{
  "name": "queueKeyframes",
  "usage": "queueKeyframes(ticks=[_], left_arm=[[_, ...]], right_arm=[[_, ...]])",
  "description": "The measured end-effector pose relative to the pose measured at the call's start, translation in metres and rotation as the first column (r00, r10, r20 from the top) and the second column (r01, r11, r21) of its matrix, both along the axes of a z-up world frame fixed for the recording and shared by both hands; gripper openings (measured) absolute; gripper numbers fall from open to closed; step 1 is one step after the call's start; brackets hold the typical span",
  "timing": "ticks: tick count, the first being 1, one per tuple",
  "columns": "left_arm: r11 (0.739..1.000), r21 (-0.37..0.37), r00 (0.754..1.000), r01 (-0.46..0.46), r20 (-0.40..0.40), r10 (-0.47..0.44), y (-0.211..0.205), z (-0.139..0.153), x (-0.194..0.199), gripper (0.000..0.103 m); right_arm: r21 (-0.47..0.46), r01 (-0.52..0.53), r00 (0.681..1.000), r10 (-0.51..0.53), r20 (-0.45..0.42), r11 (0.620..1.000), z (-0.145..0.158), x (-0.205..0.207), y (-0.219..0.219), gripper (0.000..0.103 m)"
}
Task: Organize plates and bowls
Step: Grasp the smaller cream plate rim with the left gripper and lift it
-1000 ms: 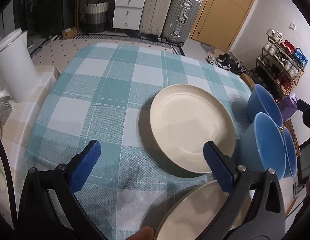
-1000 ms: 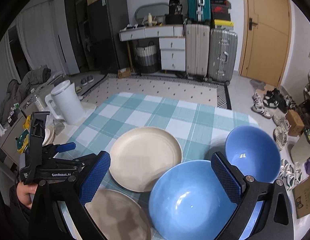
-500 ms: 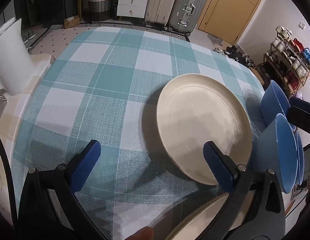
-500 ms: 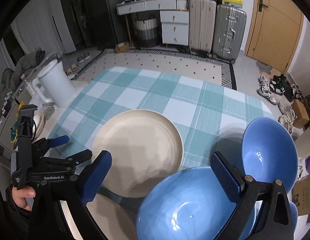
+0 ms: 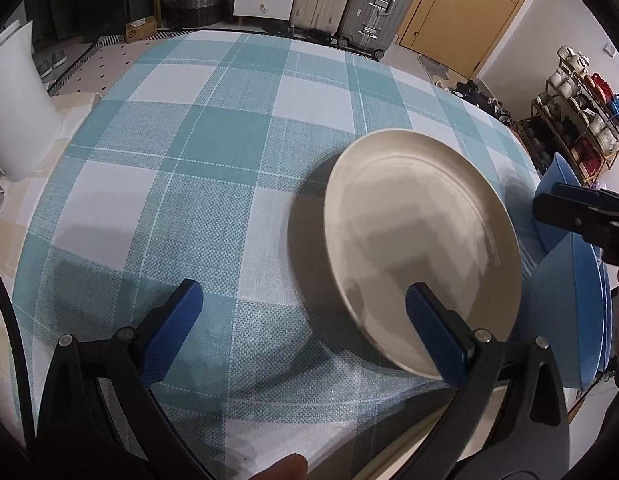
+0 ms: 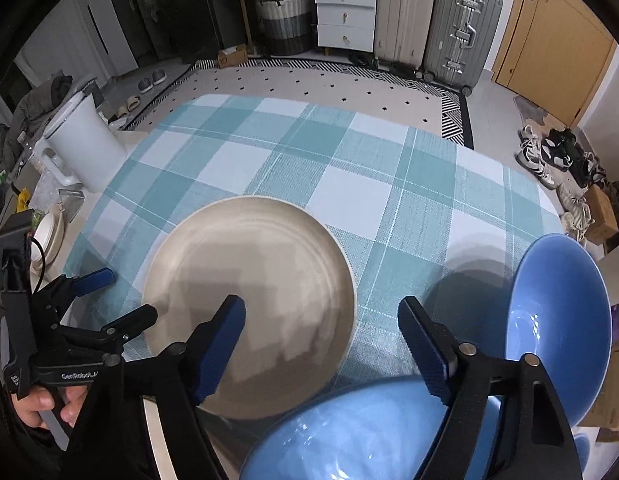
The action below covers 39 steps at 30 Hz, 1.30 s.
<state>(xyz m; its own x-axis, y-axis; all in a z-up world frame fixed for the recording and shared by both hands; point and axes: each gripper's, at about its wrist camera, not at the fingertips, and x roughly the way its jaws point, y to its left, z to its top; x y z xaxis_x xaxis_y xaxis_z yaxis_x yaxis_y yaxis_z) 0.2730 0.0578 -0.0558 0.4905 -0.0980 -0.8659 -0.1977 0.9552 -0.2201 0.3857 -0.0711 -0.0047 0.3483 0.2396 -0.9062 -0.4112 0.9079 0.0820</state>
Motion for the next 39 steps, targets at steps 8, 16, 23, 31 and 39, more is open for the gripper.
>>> queueKeyframes(ticks=[8, 16, 23, 31, 39], left_arm=[[1.000, -0.015, 1.000, 0.016, -0.024, -0.016, -0.003, -0.010, 0.002, 0.094], [0.999, -0.008, 0.999, 0.036, -0.024, -0.036, -0.007, -0.009, 0.001, 0.079], [0.999, -0.013, 0.999, 0.039, -0.017, -0.039, -0.005, -0.007, -0.003, 0.054], [0.994, -0.034, 0.994, 0.105, 0.002, -0.105, -0.015, -0.005, -0.009, 0.030], [0.994, -0.012, 0.994, 0.105, -0.002, -0.106, -0.018, -0.007, -0.013, 0.020]], right_arm=[[-0.033, -0.005, 0.998, 0.003, -0.070, 0.999, -0.023, 0.017, 0.007, 0.063], [-0.104, 0.000, 0.992, -0.013, -0.125, 0.995, -0.044, 0.025, 0.011, 0.055], [-0.133, -0.036, 0.990, 0.017, -0.141, 0.990, -0.052, 0.024, 0.015, 0.042], [-0.136, -0.051, 0.989, 0.031, -0.144, 0.989, -0.052, 0.024, 0.015, 0.025], [-0.121, -0.077, 0.991, 0.063, -0.116, 0.990, -0.047, 0.014, 0.023, 0.023]])
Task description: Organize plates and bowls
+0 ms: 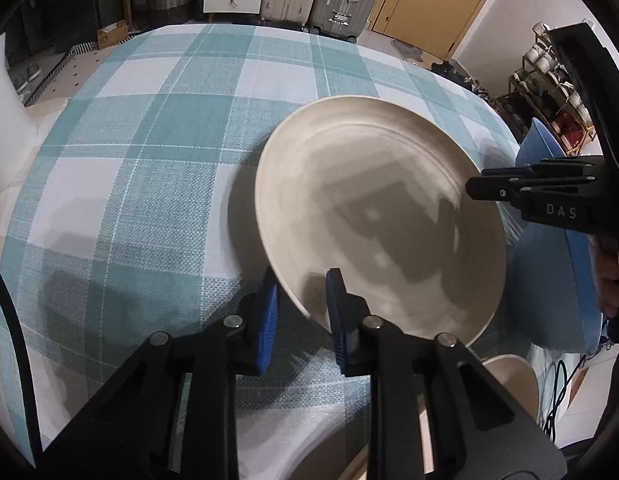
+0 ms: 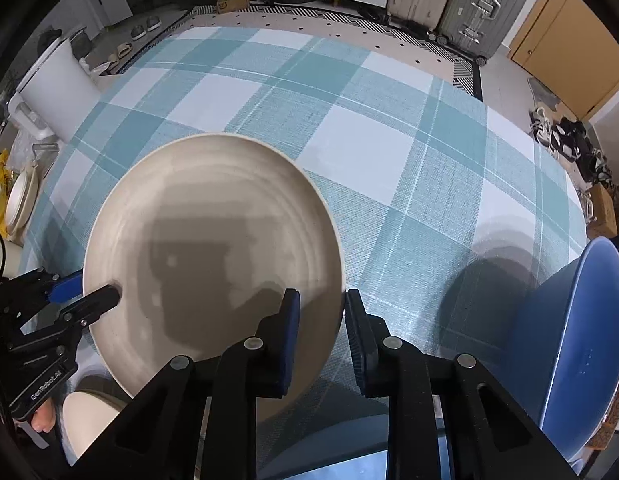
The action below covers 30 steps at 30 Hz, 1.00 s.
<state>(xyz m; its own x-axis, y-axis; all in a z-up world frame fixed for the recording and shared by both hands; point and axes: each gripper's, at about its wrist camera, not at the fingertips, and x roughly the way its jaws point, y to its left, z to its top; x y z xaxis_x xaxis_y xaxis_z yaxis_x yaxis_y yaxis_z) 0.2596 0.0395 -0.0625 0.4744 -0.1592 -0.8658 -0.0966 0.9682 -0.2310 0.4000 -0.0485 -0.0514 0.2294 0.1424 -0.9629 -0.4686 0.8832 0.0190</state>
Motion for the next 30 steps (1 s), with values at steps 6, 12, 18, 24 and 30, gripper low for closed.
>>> queueKeyframes(ticks=[6, 12, 18, 24, 30], left_arm=[[1.000, 0.002, 1.000, -0.011, 0.000, 0.011, 0.004, 0.001, -0.003, 0.020], [0.999, -0.005, 0.999, -0.039, 0.030, 0.039, 0.014, 0.011, -0.007, 0.020], [0.999, 0.005, 0.997, -0.048, 0.053, 0.047, 0.016, 0.024, -0.016, 0.020], [0.998, 0.009, 0.995, -0.057, 0.083, 0.056, 0.018, 0.040, -0.027, 0.020], [0.998, 0.018, 0.992, -0.059, 0.109, 0.056, 0.014, 0.057, -0.042, 0.020]], right_arm=[[0.016, -0.010, 1.000, 0.010, 0.027, 1.000, 0.003, -0.006, 0.001, 0.020], [0.031, -0.030, 0.998, 0.028, 0.063, 0.999, 0.012, -0.014, 0.005, 0.020], [0.074, -0.041, 0.993, 0.032, 0.118, 0.996, 0.028, -0.020, 0.007, 0.020], [0.093, -0.047, 0.988, 0.033, 0.150, 0.995, 0.044, -0.030, 0.007, 0.020], [0.112, -0.048, 0.983, 0.027, 0.183, 0.993, 0.059, -0.043, 0.003, 0.020]])
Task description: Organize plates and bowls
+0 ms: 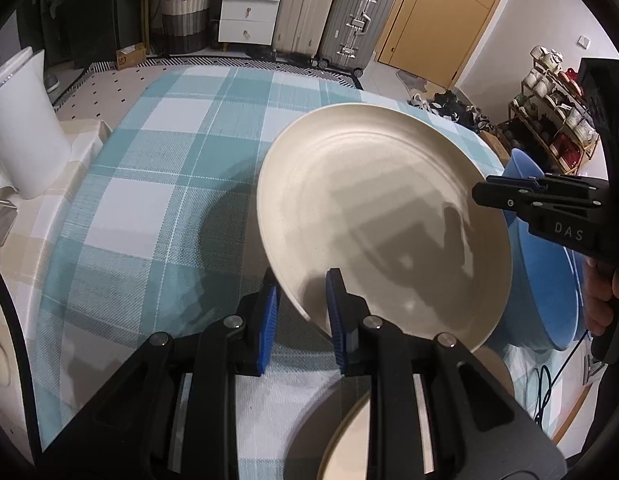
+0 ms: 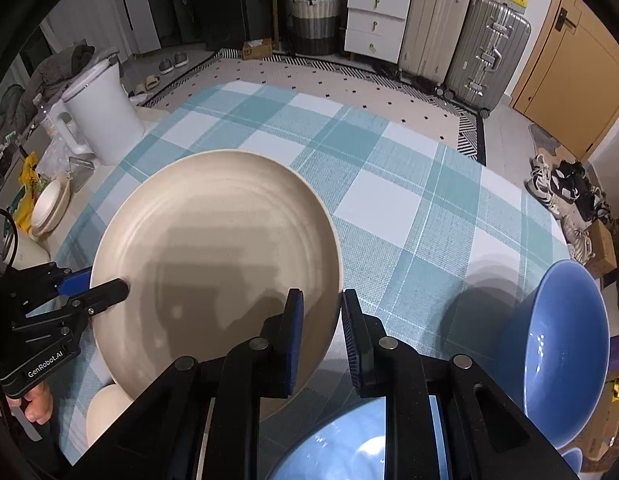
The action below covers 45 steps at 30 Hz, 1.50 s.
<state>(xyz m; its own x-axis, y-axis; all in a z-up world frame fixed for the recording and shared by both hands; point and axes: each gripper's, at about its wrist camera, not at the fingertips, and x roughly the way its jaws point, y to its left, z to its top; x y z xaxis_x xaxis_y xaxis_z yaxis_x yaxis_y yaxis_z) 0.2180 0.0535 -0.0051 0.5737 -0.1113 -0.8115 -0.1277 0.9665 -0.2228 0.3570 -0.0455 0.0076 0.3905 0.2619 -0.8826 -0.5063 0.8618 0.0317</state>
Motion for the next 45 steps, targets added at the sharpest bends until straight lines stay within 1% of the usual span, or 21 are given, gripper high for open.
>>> queueKeyframes(ticks=[11, 15, 25, 39, 45], left_arm=[[1.000, 0.012, 0.999, 0.000, 0.049, -0.001, -0.013, 0.029, -0.035, 0.020], [1.000, 0.003, 0.998, 0.002, 0.056, -0.002, -0.017, 0.036, -0.049, 0.020], [1.000, 0.018, 0.995, 0.016, 0.095, -0.018, -0.029, 0.053, -0.082, 0.020], [0.999, 0.025, 0.989, 0.036, 0.140, -0.040, -0.037, 0.071, -0.124, 0.020], [0.999, 0.022, 0.988, 0.046, 0.145, -0.049, -0.042, 0.072, -0.145, 0.020]], right_arm=[[0.037, 0.013, 0.998, -0.015, 0.058, 0.999, 0.031, -0.035, -0.011, 0.020], [0.043, 0.010, 0.997, -0.014, 0.077, 0.999, 0.040, -0.050, -0.015, 0.020], [0.061, 0.013, 0.993, -0.020, 0.118, 0.998, 0.057, -0.086, -0.024, 0.020], [0.097, 0.028, 0.982, -0.045, 0.181, 0.995, 0.081, -0.139, -0.033, 0.020], [0.099, 0.030, 0.979, -0.050, 0.197, 0.995, 0.083, -0.158, -0.034, 0.020]])
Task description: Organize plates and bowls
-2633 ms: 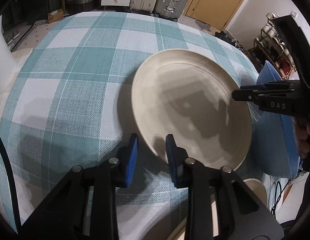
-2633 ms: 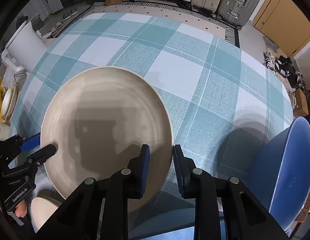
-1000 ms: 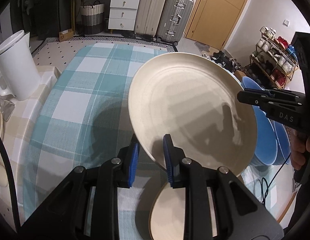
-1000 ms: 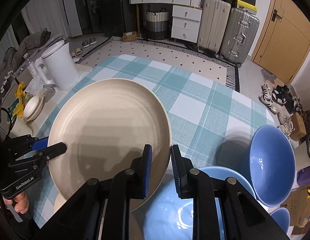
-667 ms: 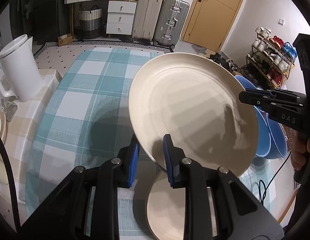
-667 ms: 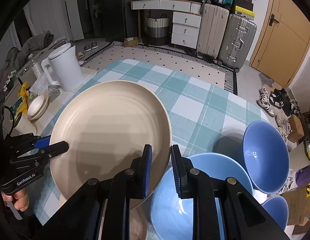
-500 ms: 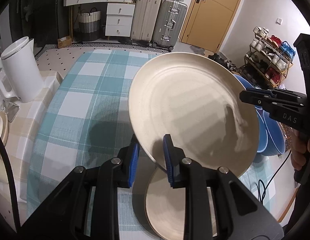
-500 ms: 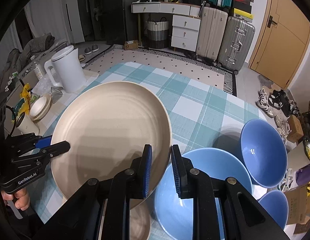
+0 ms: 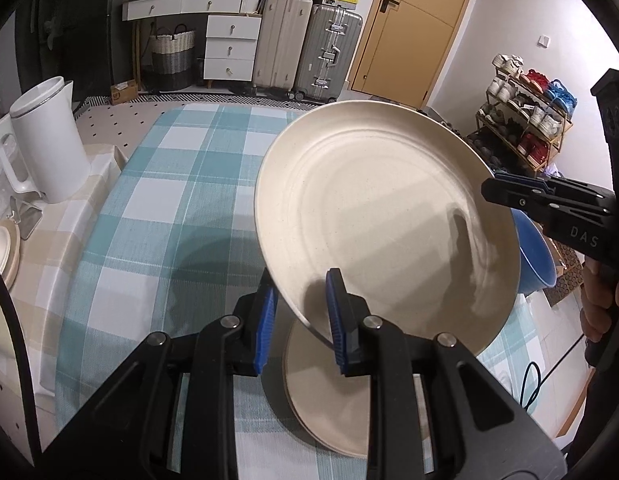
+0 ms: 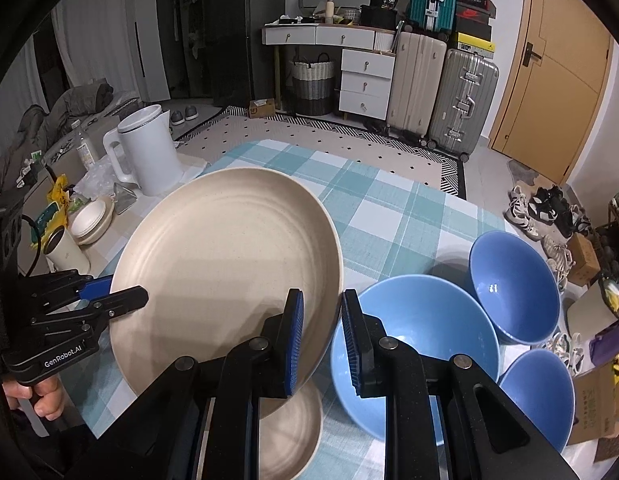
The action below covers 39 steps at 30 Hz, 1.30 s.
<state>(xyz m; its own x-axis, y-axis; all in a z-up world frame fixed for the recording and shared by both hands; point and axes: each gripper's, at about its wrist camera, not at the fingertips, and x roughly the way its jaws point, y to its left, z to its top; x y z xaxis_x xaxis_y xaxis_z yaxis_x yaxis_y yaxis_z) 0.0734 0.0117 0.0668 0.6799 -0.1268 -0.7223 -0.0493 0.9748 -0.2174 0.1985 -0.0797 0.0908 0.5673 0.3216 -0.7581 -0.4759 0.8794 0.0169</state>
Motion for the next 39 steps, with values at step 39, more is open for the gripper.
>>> queueKeyframes(ticks=[39], left_arm=[[0.995, 0.073, 0.996, 0.065, -0.062, -0.060, -0.013, -0.045, -0.035, 0.020]], right_arm=[[0.083, 0.070, 0.996, -0.066, -0.060, 0.994, -0.059, -0.084, -0.019, 0.020]])
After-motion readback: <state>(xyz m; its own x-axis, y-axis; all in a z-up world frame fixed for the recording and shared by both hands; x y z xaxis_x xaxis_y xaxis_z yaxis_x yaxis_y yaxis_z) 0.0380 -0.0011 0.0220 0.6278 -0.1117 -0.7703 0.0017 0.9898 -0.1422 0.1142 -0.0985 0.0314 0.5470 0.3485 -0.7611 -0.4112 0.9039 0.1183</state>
